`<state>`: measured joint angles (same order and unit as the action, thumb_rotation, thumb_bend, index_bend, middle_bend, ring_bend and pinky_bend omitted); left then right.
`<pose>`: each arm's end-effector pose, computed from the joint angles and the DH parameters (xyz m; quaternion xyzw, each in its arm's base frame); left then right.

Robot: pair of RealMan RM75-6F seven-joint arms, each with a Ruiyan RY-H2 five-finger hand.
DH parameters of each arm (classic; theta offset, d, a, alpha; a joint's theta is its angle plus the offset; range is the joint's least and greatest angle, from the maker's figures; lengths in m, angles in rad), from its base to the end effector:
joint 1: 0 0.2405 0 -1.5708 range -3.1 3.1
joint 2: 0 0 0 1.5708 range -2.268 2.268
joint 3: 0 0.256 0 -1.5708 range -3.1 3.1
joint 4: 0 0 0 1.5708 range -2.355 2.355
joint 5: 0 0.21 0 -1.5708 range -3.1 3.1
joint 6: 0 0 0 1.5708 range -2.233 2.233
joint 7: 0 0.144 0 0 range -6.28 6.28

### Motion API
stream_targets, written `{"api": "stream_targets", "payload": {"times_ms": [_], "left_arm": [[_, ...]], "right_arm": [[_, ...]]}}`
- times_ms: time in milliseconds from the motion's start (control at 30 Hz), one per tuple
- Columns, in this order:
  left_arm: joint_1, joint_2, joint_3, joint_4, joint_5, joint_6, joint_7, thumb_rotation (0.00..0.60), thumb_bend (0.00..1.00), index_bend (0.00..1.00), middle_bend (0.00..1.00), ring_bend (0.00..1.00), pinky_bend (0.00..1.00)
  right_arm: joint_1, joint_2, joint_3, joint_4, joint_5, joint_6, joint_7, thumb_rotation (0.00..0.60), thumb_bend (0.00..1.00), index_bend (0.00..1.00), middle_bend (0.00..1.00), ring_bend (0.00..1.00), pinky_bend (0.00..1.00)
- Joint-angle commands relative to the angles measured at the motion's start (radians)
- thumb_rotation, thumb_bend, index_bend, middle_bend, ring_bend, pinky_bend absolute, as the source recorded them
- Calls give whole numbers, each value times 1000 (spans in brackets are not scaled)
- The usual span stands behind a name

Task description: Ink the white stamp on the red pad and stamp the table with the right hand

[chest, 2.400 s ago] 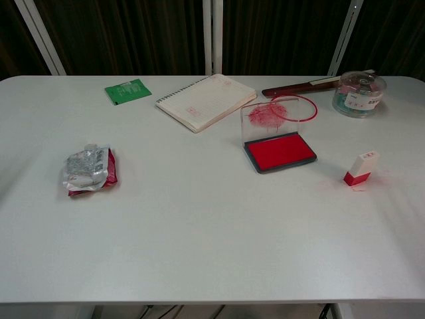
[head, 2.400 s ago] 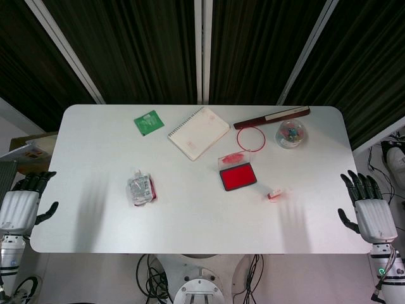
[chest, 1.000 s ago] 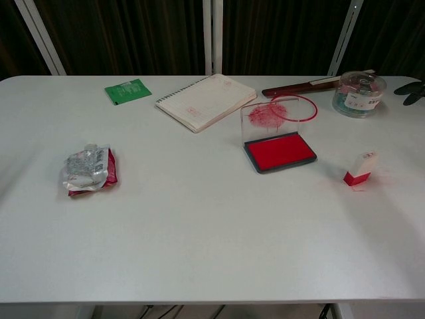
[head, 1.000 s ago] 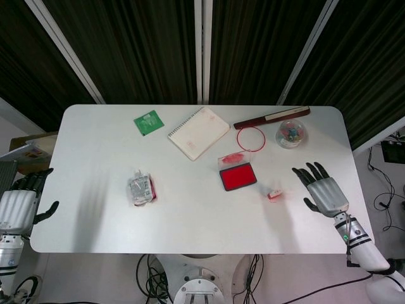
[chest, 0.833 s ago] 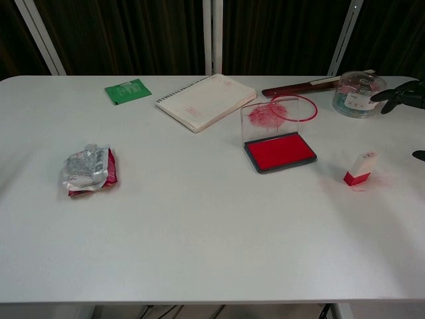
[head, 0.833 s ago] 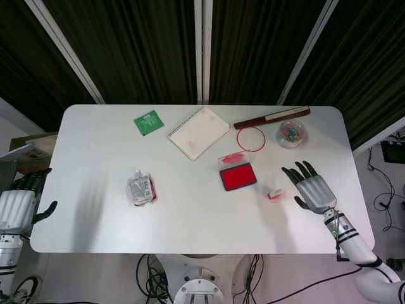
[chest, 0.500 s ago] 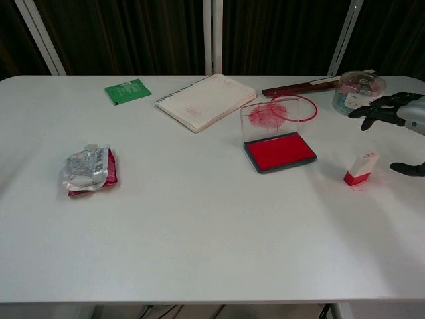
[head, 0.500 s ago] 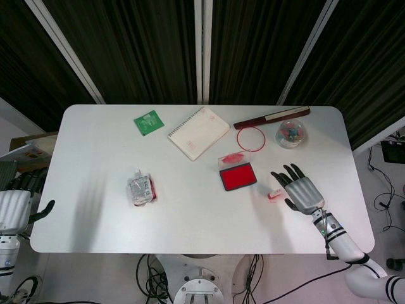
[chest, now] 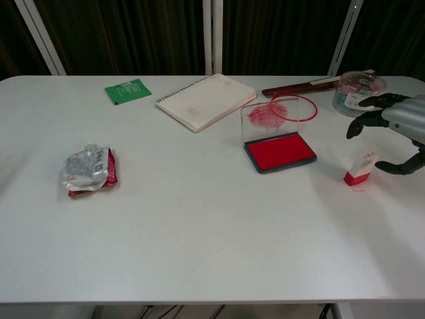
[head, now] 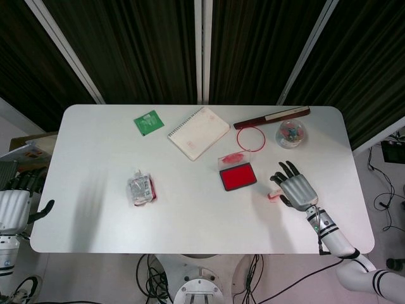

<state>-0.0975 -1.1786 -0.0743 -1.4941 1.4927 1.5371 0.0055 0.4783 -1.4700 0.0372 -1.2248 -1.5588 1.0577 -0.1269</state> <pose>-0.3223 0.1912 0.1621 -0.5869 -0.3446 -0.3965 0.6161 -0.2723 -0.2934 0.0186 0.7853 -0.2934 0.3055 0.4515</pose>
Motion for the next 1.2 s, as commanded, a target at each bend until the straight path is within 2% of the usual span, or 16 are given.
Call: {"api": "stream_targets", "payload": {"times_ms": [33, 233, 1200], "left_arm": [[0, 1, 0, 0, -1, -2, -1, 600, 228, 135, 200, 180, 298], [0, 4, 0, -1, -4, -6, -5, 600, 229, 135, 200, 181, 298], [1, 7, -4, 0, -9, -10, -27, 600, 187, 135, 200, 180, 299]], "right_arm": [[6, -18, -2, 17, 1, 3, 8, 600, 263, 325, 272, 7, 0], [8, -40, -7, 40, -1, 17, 19, 600, 264, 382, 316, 36, 0], [11, -84, -20, 86, 16, 36, 29, 600, 284, 520, 470, 115, 0]]}}
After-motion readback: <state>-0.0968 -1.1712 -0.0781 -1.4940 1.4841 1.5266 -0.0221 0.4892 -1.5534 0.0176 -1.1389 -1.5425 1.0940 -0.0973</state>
